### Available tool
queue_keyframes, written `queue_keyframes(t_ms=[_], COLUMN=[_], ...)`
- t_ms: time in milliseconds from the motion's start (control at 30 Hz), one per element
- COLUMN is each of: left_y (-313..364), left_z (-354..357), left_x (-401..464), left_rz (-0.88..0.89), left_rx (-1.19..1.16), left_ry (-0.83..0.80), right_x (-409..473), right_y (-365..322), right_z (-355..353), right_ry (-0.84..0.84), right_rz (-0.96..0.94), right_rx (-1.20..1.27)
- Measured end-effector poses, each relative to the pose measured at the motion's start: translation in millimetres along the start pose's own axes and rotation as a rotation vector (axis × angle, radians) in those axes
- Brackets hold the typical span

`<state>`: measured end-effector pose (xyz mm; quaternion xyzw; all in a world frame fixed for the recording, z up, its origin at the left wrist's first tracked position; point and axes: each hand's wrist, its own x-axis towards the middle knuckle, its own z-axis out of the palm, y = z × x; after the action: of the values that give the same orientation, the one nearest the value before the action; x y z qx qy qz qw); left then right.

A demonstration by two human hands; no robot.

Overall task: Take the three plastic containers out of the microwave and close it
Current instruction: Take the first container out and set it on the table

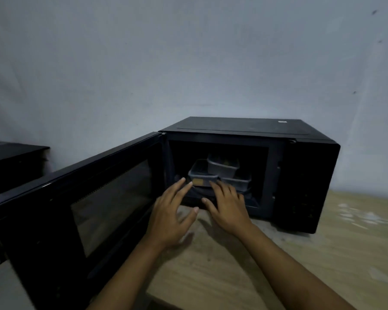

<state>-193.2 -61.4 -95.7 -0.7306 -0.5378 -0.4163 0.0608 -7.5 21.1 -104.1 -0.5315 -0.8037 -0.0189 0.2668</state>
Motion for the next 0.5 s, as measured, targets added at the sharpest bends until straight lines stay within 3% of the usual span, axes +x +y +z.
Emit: queue_keyframes(t_ms=[133, 267, 367, 500], left_y=[-24, -40, -45, -47], left_z=[50, 78, 83, 86], left_x=[7, -2, -5, -3], left_rz=[-0.104, -0.304, -0.337, -0.362], left_rx=[0.097, 0.171, 0.21, 0.231], left_ry=[-0.144, -0.414, -0.609, -0.703], right_x=[19, 37, 54, 75], right_y=[25, 38, 44, 50], right_z=[-3, -5, -7, -10], right_ry=[0.083, 0.175, 0.183, 0.159], right_rz=[0.093, 0.137, 0.161, 0.203], right_rx=[0.011, 0.069, 0.086, 0.098])
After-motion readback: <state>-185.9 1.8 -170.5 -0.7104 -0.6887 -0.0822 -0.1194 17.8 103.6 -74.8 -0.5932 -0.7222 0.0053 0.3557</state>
